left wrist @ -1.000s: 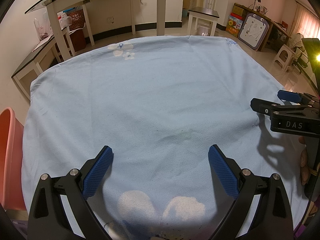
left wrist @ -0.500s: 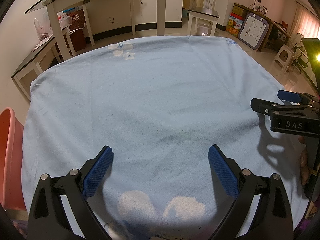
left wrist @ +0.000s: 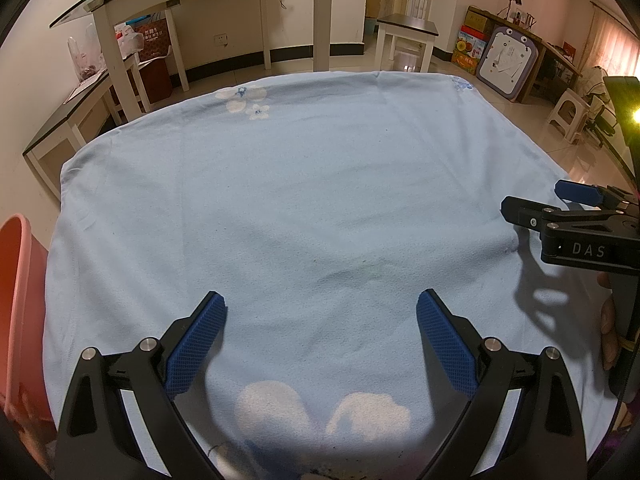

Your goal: Collect trash

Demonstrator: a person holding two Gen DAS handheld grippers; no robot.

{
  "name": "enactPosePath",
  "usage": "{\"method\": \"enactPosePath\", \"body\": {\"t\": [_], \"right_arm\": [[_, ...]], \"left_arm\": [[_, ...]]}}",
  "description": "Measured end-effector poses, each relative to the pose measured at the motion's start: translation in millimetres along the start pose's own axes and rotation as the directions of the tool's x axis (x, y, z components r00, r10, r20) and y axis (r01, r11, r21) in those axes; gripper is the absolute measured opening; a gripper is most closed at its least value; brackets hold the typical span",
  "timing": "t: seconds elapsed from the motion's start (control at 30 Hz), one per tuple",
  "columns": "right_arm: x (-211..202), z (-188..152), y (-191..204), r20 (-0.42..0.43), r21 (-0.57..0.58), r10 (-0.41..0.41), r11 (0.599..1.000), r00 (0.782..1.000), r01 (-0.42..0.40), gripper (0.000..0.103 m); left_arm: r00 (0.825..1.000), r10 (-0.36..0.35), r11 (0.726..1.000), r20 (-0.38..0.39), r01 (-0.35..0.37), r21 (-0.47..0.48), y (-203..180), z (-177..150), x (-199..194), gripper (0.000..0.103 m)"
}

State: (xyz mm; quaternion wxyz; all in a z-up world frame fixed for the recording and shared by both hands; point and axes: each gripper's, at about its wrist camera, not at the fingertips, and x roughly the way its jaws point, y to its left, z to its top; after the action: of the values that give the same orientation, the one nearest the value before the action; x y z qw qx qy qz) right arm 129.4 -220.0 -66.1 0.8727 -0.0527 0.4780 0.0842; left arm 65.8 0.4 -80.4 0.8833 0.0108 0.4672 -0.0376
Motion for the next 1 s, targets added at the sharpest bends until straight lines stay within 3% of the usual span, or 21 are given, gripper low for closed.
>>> {"method": "enactPosePath", "body": {"t": [1.0], "right_arm": [[-0.6,-1.0,0.6,0.000,0.000,0.000,1.000,1.000,0.000,0.100]], "left_arm": [[1.000,0.000,1.000,0.000,0.000,0.000,1.4,-0.8,-0.7,0.097]]}}
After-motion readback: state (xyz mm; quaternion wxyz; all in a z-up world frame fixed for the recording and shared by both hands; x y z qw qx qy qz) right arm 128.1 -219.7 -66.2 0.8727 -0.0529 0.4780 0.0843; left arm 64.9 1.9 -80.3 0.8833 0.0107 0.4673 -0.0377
